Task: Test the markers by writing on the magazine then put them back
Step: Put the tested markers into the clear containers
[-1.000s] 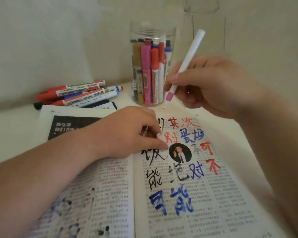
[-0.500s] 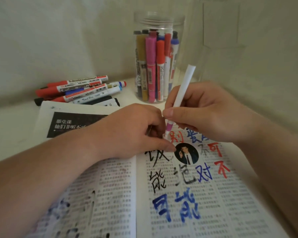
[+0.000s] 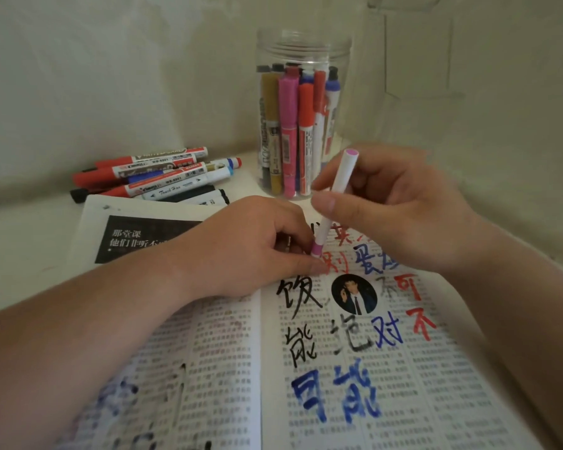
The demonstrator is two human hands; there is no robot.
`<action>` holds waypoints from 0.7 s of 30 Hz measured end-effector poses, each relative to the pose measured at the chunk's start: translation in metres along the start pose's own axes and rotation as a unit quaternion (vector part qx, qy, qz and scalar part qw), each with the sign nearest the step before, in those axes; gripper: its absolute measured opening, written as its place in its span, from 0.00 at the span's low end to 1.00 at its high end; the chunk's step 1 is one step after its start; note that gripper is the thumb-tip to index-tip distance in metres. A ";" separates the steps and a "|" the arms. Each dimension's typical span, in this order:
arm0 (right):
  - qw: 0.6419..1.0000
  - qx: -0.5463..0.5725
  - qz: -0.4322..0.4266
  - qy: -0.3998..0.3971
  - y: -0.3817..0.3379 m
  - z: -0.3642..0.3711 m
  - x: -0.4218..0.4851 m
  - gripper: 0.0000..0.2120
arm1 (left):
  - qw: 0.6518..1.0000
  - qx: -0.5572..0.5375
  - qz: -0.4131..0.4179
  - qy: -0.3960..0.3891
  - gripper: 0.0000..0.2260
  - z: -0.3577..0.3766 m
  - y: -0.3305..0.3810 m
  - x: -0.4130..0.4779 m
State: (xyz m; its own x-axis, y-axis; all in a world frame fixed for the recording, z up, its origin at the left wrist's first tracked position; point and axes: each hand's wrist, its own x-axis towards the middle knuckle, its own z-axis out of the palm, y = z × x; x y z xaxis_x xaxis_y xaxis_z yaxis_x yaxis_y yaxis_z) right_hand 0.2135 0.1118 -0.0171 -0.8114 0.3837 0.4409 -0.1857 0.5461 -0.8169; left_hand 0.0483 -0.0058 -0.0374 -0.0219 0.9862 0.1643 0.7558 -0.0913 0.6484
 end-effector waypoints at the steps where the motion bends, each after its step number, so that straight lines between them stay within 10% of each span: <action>1: 0.999 0.005 -0.024 0.024 -0.001 0.000 0.001 0.06 | 1.000 0.011 0.002 -0.003 0.08 0.000 0.000 0.001; 8: 0.968 -0.163 -0.147 0.125 -0.002 0.005 0.001 0.13 | 1.000 0.014 -0.008 0.000 0.10 0.001 -0.002 0.003; 21: 0.971 -0.062 -0.162 0.162 -0.006 0.023 -0.008 0.14 | 0.999 -0.007 -0.031 -0.033 0.10 -0.001 0.001 0.000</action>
State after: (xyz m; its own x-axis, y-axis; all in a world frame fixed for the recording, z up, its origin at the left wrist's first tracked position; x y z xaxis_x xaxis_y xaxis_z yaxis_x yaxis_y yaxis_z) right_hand 0.2081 0.0879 -0.0239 -0.5010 0.3804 0.7774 -0.3171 0.7551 -0.5738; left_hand 0.0485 -0.0059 -0.0361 -0.0246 0.9969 0.0751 0.7452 -0.0318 0.6661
